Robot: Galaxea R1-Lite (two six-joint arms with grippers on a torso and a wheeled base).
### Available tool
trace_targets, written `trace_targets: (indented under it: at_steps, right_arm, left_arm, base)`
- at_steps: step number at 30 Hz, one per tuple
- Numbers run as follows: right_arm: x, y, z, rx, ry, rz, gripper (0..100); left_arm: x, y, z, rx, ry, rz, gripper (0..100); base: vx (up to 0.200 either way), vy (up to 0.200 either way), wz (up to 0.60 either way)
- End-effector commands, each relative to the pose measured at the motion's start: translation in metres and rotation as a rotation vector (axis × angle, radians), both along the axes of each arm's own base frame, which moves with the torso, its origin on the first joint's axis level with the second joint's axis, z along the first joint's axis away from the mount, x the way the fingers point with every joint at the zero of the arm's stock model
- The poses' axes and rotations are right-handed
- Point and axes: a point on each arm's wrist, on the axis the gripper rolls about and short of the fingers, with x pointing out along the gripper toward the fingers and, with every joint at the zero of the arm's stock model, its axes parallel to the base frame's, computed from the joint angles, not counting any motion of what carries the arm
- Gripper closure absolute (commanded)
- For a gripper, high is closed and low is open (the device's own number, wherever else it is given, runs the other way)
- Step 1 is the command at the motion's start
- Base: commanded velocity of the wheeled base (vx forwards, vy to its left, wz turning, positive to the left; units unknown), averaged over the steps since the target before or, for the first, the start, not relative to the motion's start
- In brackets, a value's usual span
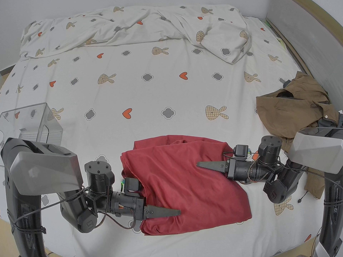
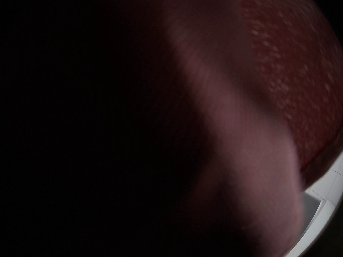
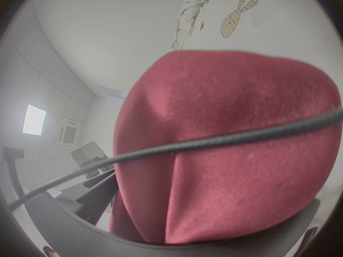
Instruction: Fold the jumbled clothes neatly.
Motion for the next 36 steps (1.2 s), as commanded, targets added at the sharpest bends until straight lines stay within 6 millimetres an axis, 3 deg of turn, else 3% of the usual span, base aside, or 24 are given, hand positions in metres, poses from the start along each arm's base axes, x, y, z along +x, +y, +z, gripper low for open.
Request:
trace_targets:
  at_steps: [1, 2, 3, 4, 5, 17, 23, 30, 33, 34, 36]
  right_arm:
    - [0.0, 0.001, -0.002, 0.0, 0.002, 0.002, 0]
    - [0.0, 0.001, -0.002, -0.001, 0.004, 0.002, 0]
    - [0.0, 0.001, -0.002, -0.001, 0.004, 0.002, 100]
    - [0.0, 0.001, -0.002, -0.001, 0.004, 0.002, 100]
    - [0.0, 0.001, -0.002, 0.0, 0.002, 0.002, 100]
    - [0.0, 0.001, -0.004, -0.004, 0.008, -0.004, 100]
    - [-0.003, 0.002, -0.002, -0.004, 0.006, -0.001, 100]
    - [-0.023, -0.004, 0.042, 0.02, -0.049, -0.001, 100]
    - [-0.027, -0.006, 0.056, 0.025, -0.06, -0.001, 100]
    - [-0.035, -0.009, 0.079, 0.026, -0.065, -0.009, 100]
    - [-0.037, -0.009, 0.09, 0.028, -0.07, -0.015, 100]
  left_arm:
    - [-0.003, 0.0, -0.016, 0.002, 0.055, 0.004, 0]
    - [-0.003, -0.001, -0.015, -0.002, 0.056, 0.004, 0]
    - [-0.003, -0.001, -0.016, -0.004, 0.061, 0.006, 0]
    - [-0.002, -0.001, -0.015, -0.005, 0.06, 0.007, 0]
    - [-0.002, -0.001, -0.016, -0.006, 0.062, 0.006, 100]
    - [-0.001, -0.006, -0.012, -0.017, 0.084, 0.002, 100]
    - [-0.003, -0.005, 0.001, -0.032, 0.058, 0.0, 100]
    - [-0.013, 0.0, 0.044, -0.077, 0.022, 0.003, 100]
    - [-0.016, 0.001, 0.052, -0.08, 0.018, 0.003, 100]
    - [-0.021, 0.003, 0.067, -0.082, 0.016, 0.003, 100]
    - [-0.023, 0.004, 0.074, -0.08, 0.018, 0.005, 100]
  base:
    - [0.0, 0.0, 0.0]
    - [0.0, 0.0, 0.0]
    - [0.0, 0.0, 0.0]
    - [0.0, 0.0, 0.0]
    - [0.0, 0.0, 0.0]
    - [0.0, 0.0, 0.0]
    - [0.0, 0.0, 0.0]
    - [0.0, 0.0, 0.0]
    - [0.0, 0.0, 0.0]
    - [0.0, 0.0, 0.0]
    - [0.0, 0.0, 0.0]
